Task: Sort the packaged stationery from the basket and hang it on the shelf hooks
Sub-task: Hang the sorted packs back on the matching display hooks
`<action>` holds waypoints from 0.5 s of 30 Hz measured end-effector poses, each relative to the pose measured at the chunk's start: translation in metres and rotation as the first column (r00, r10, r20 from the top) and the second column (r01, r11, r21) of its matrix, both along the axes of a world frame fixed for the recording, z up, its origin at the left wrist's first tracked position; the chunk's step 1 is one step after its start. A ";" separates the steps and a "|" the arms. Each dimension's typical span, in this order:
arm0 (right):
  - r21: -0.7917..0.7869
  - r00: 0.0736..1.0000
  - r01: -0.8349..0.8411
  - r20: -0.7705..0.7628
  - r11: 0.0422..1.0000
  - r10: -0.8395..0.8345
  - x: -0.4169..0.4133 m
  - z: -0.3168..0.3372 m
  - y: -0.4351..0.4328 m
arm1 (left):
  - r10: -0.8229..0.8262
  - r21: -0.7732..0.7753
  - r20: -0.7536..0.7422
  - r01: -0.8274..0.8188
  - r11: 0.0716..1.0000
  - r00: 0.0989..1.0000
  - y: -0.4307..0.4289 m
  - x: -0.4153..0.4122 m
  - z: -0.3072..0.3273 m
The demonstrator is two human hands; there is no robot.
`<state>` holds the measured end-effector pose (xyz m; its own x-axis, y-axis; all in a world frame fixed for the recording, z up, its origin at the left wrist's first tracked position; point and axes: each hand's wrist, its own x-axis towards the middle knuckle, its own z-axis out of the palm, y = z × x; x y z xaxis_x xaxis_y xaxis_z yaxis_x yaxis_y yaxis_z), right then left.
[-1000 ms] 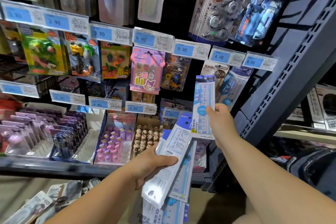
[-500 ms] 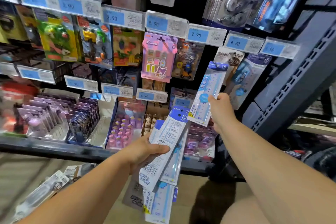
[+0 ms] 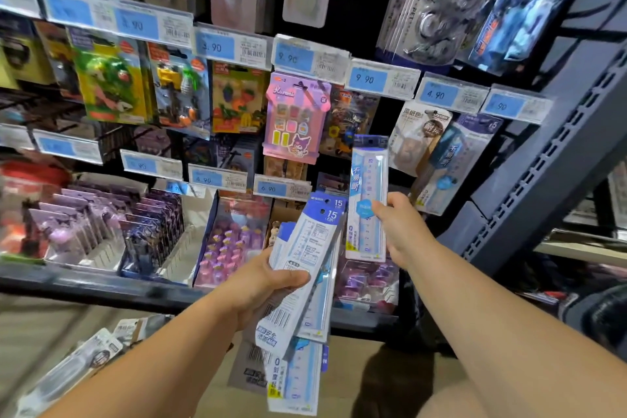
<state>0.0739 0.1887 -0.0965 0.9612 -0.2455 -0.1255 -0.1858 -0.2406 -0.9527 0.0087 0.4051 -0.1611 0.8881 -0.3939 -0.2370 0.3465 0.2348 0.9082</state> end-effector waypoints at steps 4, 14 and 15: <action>0.057 0.998 -0.060 -0.031 0.997 0.062 -0.009 0.006 -0.017 | 0.013 -0.022 0.004 -0.013 1.000 1.000 -0.005 0.005 0.002; 0.165 1.000 0.019 0.001 0.986 -0.019 -0.027 0.024 -0.071 | 0.014 -0.053 0.044 -0.012 0.999 0.999 -0.047 0.017 0.019; 0.167 1.000 0.030 -0.005 0.986 -0.029 -0.028 0.025 -0.078 | 0.012 -0.048 0.050 -0.009 0.999 0.999 -0.051 0.020 0.021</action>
<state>0.0454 0.1105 -0.0714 0.9535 -0.2494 -0.1693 -0.1928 -0.0727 -0.9785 0.0282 0.3537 -0.1405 0.9026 -0.3945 -0.1725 0.2976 0.2820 0.9121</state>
